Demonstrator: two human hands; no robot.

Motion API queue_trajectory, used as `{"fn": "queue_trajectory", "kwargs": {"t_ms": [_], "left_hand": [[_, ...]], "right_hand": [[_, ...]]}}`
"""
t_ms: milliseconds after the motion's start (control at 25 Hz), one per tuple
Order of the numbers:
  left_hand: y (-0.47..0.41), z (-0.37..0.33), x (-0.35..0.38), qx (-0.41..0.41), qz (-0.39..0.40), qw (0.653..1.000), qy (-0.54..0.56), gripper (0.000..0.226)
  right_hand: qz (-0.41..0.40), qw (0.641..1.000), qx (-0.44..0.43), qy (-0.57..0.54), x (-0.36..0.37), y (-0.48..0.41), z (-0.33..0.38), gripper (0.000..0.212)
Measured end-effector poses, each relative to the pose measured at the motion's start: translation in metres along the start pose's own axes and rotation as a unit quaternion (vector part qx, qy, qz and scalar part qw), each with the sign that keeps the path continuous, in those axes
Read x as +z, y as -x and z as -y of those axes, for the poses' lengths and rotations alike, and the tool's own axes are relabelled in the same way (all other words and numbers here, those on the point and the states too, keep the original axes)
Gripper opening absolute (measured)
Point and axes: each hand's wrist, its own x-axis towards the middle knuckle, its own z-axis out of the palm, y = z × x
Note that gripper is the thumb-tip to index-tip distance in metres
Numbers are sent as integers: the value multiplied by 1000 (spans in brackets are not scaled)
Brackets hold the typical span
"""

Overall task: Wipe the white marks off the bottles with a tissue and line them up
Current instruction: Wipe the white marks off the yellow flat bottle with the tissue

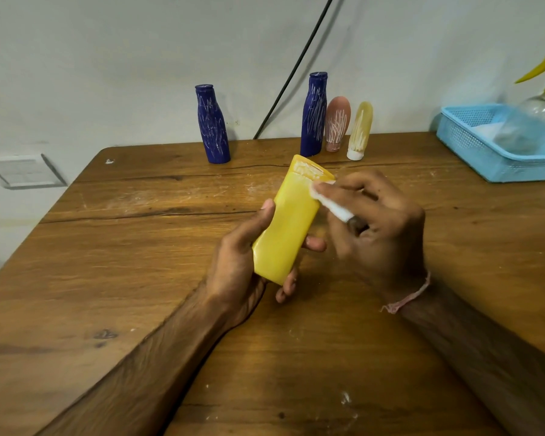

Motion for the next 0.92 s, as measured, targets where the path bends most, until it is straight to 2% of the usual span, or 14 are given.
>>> {"fn": "queue_trajectory", "kwargs": {"t_ms": [80, 200, 400, 600, 760, 920], "left_hand": [[-1, 3, -1, 10, 4, 1000, -14, 46], [-2, 5, -1, 23, -9, 999, -29, 48], [1, 6, 2, 35, -25, 997, -70, 50], [1, 9, 4, 40, -37, 990, -131, 55], [2, 8, 3, 39, -40, 992, -117, 59], [1, 9, 5, 39, -45, 988, -144, 57]], "right_hand": [[-28, 999, 17, 15, -1, -2, -5, 29], [-8, 1000, 9, 12, -1, 1, 0, 31], [-55, 996, 62, 41, -3, -6, 0, 14], [-36, 997, 47, 39, -1, -4, 5, 19], [-55, 996, 59, 48, -3, -5, -1, 14], [-36, 998, 33, 44, -3, -4, 1, 21]]}}
